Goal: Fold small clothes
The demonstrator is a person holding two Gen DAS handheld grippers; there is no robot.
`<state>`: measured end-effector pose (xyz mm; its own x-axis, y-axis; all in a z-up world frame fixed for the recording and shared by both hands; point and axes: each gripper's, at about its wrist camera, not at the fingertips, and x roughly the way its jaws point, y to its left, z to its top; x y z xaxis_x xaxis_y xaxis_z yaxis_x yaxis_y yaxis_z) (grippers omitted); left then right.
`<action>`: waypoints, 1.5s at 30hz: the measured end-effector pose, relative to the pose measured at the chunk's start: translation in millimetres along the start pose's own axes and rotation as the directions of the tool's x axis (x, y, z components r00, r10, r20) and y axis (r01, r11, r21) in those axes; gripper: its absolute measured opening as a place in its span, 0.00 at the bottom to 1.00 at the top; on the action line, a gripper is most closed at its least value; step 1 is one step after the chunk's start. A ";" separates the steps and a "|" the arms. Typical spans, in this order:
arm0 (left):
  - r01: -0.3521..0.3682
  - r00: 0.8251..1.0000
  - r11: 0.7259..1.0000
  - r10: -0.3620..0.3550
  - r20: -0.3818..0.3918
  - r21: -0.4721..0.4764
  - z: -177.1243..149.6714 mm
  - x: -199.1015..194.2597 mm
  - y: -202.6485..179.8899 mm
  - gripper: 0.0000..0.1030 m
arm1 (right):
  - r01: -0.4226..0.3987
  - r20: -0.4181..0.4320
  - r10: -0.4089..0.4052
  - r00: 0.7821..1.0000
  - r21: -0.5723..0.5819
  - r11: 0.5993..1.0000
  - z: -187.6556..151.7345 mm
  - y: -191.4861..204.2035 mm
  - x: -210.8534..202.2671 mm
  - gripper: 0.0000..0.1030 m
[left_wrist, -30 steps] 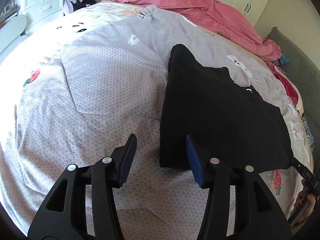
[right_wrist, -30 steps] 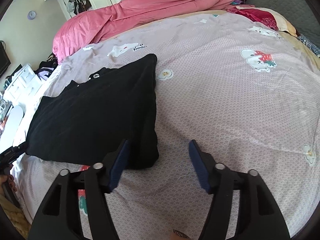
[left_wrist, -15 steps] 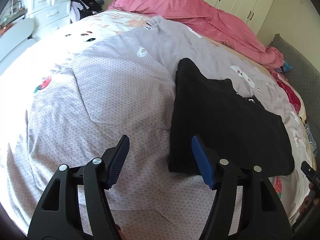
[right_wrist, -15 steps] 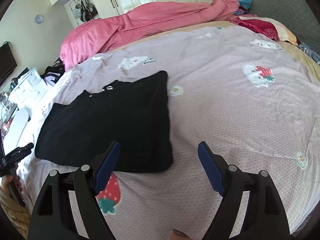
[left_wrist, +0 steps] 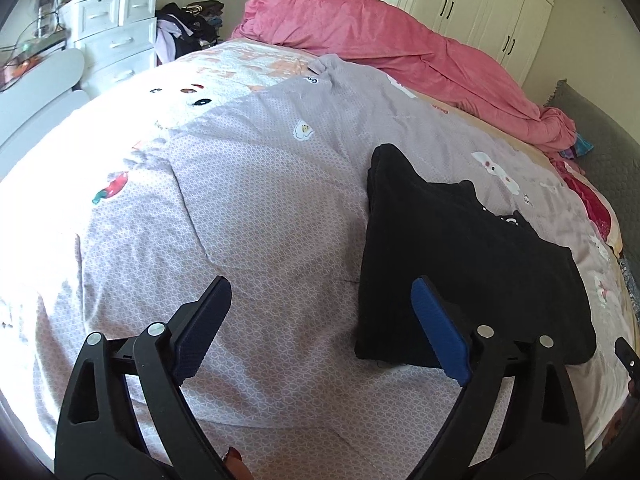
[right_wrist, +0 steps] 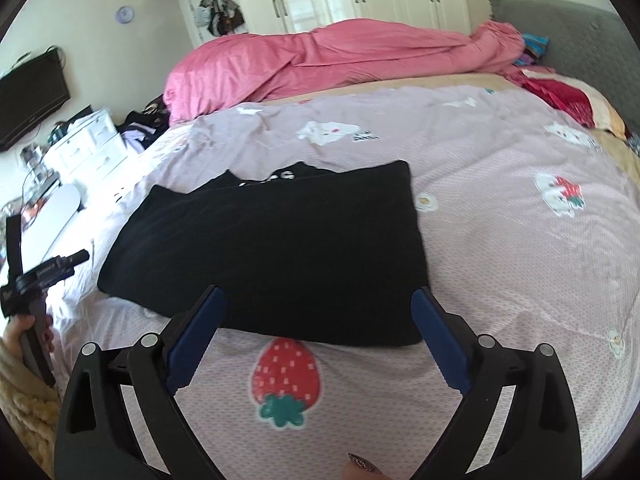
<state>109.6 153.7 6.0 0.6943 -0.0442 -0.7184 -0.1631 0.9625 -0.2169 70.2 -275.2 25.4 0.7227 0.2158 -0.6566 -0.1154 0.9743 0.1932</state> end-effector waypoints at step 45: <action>-0.077 0.995 0.997 0.078 0.068 -0.022 35.7 9.3 13.2 0.91 | -0.159 -0.072 0.142 0.987 -0.459 0.874 -12.2 203.7 74.8 0.95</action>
<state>138.9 175.6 20.1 0.7254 0.0494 -0.6866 -0.2314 0.9569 -0.1755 92.4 -59.8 6.8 0.6483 0.3563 -0.6729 -0.5286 0.8467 -0.0609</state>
